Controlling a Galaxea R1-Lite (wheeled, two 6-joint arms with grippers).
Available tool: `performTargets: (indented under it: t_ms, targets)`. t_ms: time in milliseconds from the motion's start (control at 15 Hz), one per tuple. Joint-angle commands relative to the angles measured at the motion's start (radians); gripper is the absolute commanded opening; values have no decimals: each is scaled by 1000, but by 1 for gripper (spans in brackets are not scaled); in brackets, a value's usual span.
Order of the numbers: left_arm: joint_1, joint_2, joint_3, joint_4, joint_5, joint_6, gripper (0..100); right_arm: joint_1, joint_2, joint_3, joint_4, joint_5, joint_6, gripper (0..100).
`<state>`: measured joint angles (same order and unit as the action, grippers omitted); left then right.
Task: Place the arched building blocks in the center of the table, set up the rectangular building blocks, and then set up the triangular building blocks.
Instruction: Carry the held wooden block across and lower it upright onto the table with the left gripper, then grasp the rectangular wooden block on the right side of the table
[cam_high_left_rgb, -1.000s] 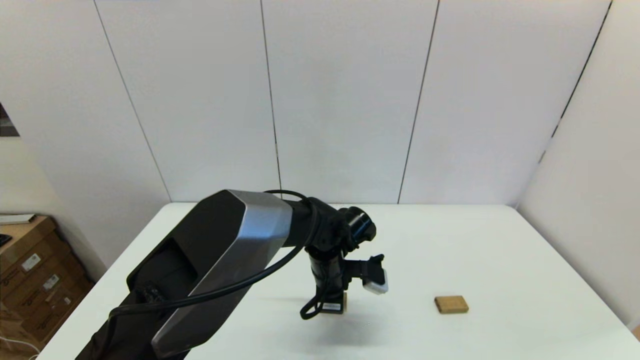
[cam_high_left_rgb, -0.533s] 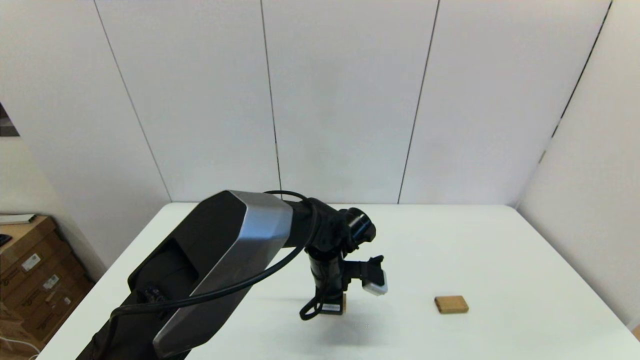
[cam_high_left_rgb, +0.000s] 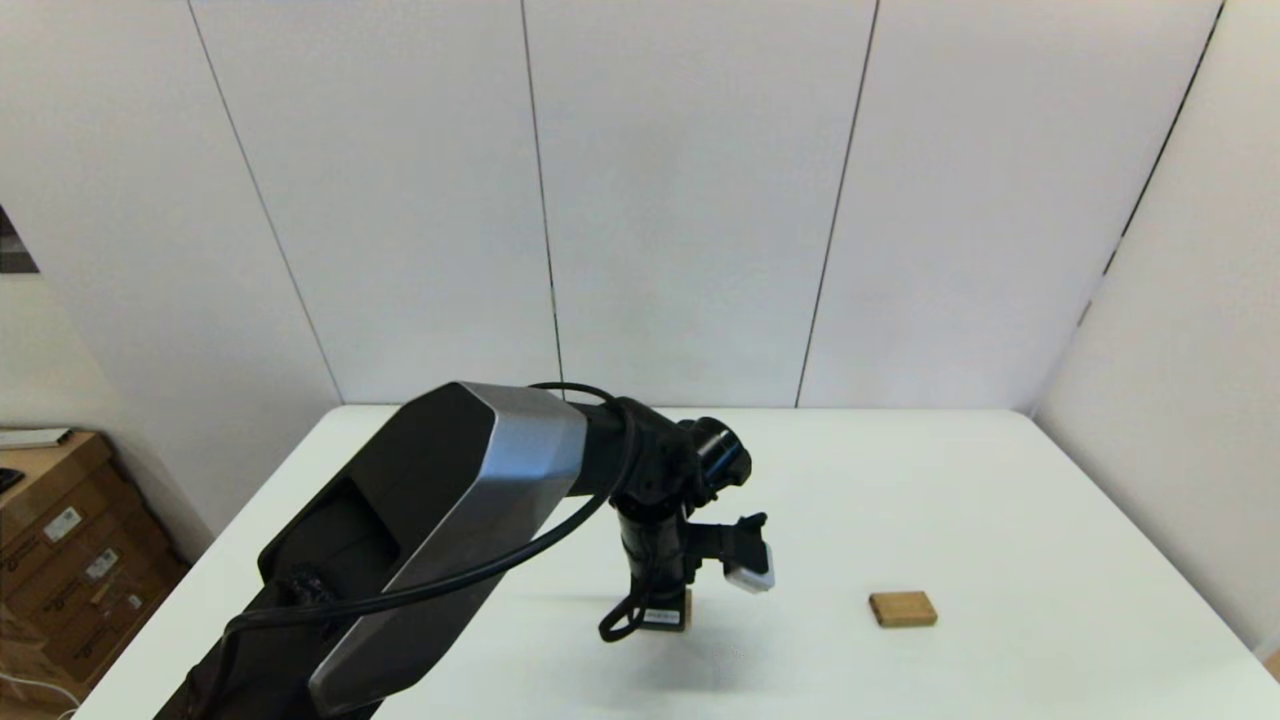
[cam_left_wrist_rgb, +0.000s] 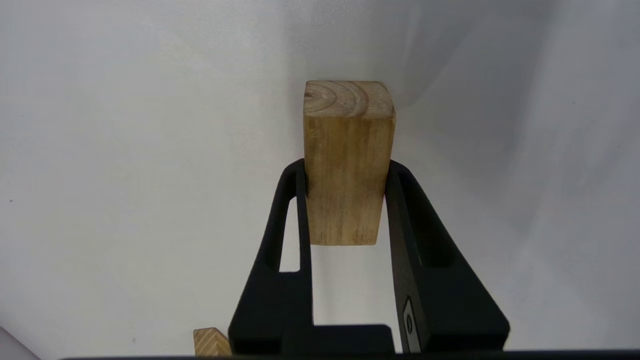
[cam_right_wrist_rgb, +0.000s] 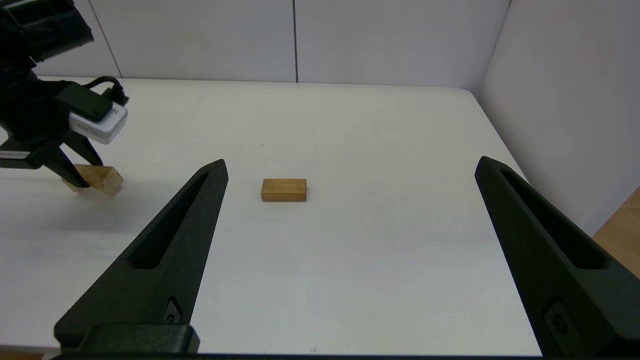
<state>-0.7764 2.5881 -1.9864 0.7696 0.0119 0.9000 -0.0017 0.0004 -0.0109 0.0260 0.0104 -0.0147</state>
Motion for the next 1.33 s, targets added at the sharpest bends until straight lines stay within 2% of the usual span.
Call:
performTargets:
  t_ms: [67,667,733,1133,1333]
  targets:
    - [0,4,0,4,2,5,0,0,0,0,0,0,-1,100]
    - [0,-2,0,5,0,5,0,0,0,0,0,0,-1,100]
    - [0,-2,0,7,2,5,100,0,0,0,0,0,-1,100]
    - [0,-11,0,-3,2,-4,100,0,0,0,0,0,-1,100]
    - [65,-129,1,5,5,-24,100,0,0,0,0,0,-1,100]
